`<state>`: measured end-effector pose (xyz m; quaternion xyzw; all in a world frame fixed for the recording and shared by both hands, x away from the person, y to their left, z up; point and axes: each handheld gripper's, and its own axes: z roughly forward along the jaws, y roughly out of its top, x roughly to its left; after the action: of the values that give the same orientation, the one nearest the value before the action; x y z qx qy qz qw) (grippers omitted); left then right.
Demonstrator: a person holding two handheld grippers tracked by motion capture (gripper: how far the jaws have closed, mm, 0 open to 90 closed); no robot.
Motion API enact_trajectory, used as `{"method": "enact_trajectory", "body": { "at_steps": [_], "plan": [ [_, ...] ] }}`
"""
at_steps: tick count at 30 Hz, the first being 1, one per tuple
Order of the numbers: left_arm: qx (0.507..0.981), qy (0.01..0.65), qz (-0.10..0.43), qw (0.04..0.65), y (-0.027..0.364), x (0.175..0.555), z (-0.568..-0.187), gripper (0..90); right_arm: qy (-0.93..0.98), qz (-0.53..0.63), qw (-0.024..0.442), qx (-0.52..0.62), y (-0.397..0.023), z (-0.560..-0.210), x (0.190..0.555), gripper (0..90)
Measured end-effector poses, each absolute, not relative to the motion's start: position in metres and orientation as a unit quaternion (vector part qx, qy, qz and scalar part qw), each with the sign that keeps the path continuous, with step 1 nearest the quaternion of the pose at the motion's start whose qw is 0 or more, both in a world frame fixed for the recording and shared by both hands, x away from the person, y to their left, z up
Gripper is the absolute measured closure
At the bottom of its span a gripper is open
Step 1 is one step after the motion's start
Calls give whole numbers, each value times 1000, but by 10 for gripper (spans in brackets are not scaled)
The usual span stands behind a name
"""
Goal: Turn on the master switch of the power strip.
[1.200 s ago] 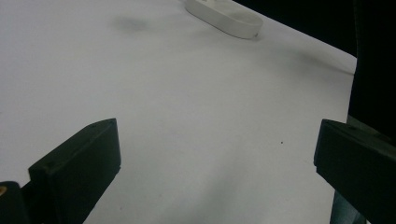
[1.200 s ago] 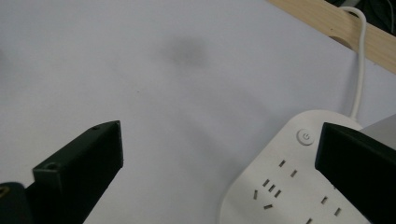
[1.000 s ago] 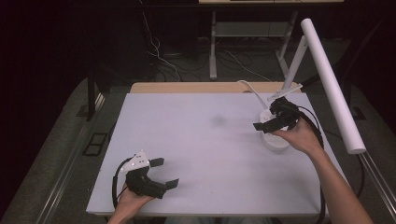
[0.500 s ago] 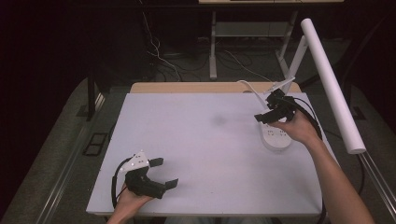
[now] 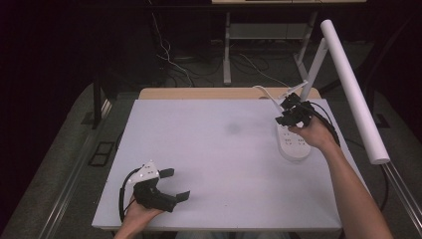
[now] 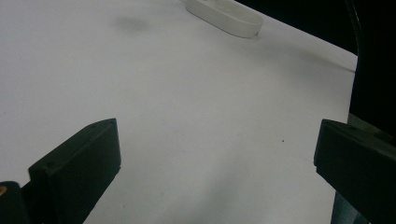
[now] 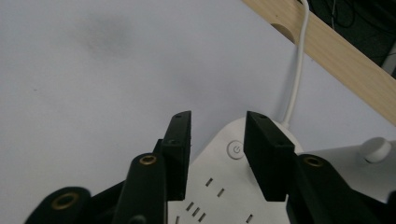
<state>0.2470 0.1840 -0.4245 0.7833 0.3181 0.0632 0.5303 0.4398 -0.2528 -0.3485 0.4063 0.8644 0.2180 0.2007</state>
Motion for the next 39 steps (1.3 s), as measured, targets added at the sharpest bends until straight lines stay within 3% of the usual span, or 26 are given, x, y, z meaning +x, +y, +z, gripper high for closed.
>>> {"method": "enact_trajectory", "body": {
  "at_steps": [19, 39],
  "plan": [
    [780, 318, 60, 535, 185, 247, -424, 0, 869, 175, 209, 412, -245, -372, 460, 891],
    [781, 319, 60, 534, 186, 247, -424, 0, 873, 133, 210, 419, -247, -392, 472, 893]
  ]
}}
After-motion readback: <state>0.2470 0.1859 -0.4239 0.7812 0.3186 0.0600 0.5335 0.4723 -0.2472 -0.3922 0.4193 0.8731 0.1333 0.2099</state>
